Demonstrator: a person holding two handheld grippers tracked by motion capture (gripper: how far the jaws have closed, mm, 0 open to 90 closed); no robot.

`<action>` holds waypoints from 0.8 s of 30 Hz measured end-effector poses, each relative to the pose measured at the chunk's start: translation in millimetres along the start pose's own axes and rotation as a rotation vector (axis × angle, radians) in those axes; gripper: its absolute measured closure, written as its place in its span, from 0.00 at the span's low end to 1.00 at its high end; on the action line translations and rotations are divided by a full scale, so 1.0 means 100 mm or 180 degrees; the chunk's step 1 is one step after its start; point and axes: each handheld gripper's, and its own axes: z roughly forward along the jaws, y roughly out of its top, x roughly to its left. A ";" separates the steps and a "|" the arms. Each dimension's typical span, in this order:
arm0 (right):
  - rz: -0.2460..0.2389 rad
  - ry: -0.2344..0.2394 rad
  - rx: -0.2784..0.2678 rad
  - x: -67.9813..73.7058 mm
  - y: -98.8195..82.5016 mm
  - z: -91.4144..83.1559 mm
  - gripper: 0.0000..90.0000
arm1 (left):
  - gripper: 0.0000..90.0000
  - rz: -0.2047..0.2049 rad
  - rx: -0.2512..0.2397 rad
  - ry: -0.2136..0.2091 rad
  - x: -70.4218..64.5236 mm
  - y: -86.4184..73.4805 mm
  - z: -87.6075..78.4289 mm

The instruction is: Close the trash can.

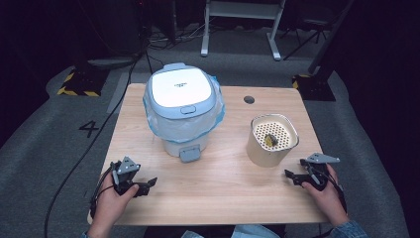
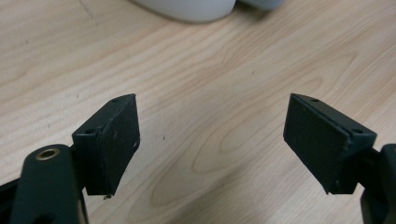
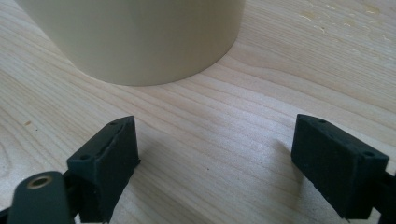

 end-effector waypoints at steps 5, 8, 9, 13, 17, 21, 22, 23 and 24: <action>0.0000 0.0000 0.0000 0.00 0.00 0.00 0.17 | 0.21 0.0014 0.0115 0.0028 0.00 -0.05 0.05; -0.0001 0.0000 0.0000 0.00 0.00 0.00 0.17 | 0.21 0.0048 0.0251 0.0037 0.00 -0.10 0.09; 0.0000 0.0000 0.0000 0.00 0.00 0.00 0.17 | 0.21 0.0058 0.0273 0.0059 0.00 -0.11 0.10; 0.0000 0.0000 0.0000 0.00 0.00 0.00 0.17 | 0.21 0.0096 0.0315 0.0089 0.01 -0.14 0.12; -0.0001 0.0000 0.0000 0.00 0.00 0.00 0.17 | 0.16 0.0098 0.0250 0.0099 0.01 -0.16 0.14; 0.0000 0.0000 0.0000 0.00 0.00 0.00 0.17 | 0.09 0.0132 0.0133 0.0107 0.02 -0.18 0.19; 0.0000 0.0000 0.0000 0.00 0.00 0.00 0.17 | 0.08 0.0118 0.0131 0.0095 0.02 -0.18 0.20; 0.0000 -0.0001 0.0000 0.00 0.00 0.00 0.17 | 0.08 0.0115 0.0130 0.0095 0.02 -0.18 0.20; 0.0000 -0.0001 0.0000 0.00 0.00 0.00 0.17 | 0.08 0.0115 0.0130 0.0095 0.02 -0.18 0.20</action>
